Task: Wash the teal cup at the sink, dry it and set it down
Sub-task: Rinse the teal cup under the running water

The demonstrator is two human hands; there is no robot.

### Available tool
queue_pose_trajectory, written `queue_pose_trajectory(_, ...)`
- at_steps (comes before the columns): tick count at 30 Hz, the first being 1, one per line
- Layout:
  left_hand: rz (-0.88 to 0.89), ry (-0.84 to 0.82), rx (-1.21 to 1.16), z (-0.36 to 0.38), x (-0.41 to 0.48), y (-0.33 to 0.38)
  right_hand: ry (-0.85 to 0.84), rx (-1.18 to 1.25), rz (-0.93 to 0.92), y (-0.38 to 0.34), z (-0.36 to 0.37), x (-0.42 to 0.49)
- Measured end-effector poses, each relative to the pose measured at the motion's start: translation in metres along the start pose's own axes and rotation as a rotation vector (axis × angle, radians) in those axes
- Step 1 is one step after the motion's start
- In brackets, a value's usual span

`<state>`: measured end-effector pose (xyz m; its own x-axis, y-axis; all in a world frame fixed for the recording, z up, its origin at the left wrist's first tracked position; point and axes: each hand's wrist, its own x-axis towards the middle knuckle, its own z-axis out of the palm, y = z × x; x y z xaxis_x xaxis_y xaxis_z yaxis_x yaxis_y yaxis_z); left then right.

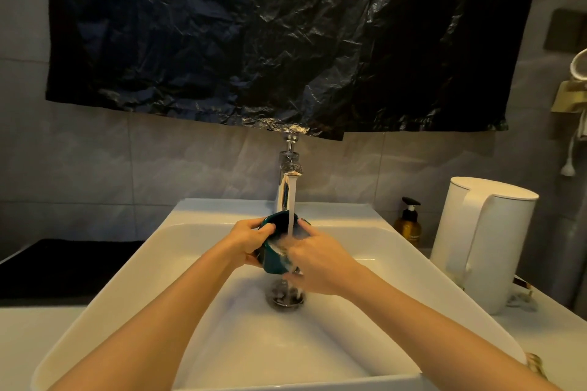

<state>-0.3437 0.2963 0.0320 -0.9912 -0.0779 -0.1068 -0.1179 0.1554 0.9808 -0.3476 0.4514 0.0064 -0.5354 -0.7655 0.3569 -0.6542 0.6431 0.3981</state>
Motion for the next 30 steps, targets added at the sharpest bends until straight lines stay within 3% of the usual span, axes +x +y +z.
queue_pose_trajectory(3,-0.017,-0.009,0.005,0.0,0.001,-0.002,0.01,0.106,-0.012,0.0,0.0,0.003)
queue_pose_trajectory(6,-0.059,-0.031,-0.014,0.0,0.003,-0.003,0.056,0.136,0.116,0.009,-0.014,0.002)
queue_pose_trajectory(8,-0.119,-0.044,-0.031,0.002,0.004,-0.002,0.053,0.347,0.226,0.016,-0.022,-0.004)
queue_pose_trajectory(11,-0.188,-0.063,-0.041,0.005,0.003,0.0,0.189,0.749,0.391,0.023,-0.021,-0.008)
queue_pose_trajectory(13,-0.201,-0.098,-0.03,0.006,0.004,-0.001,0.238,0.87,0.584,0.029,-0.018,-0.005)
queue_pose_trajectory(14,-0.21,-0.116,-0.021,0.006,0.004,-0.001,0.191,0.919,0.699,0.03,-0.02,-0.004)
queue_pose_trajectory(16,-0.232,-0.144,-0.011,0.006,0.003,-0.001,-0.057,1.187,0.933,0.03,-0.026,-0.003)
queue_pose_trajectory(18,-0.268,-0.174,-0.017,0.005,-0.001,0.001,-0.283,1.502,1.08,0.022,-0.035,-0.003)
queue_pose_trajectory(19,-0.282,-0.183,-0.022,0.005,-0.003,0.003,-0.308,1.584,1.124,0.02,-0.039,-0.002)
queue_pose_trajectory(21,-0.3,-0.197,-0.032,0.003,-0.003,0.006,-0.264,1.552,1.158,0.017,-0.038,0.002)
queue_pose_trajectory(25,-0.264,-0.279,0.097,0.007,-0.003,0.0,-0.145,1.193,1.108,0.015,-0.029,0.013)
queue_pose_trajectory(30,-0.148,-0.184,0.166,0.019,0.006,-0.014,-0.086,1.017,1.0,0.016,-0.022,0.015)
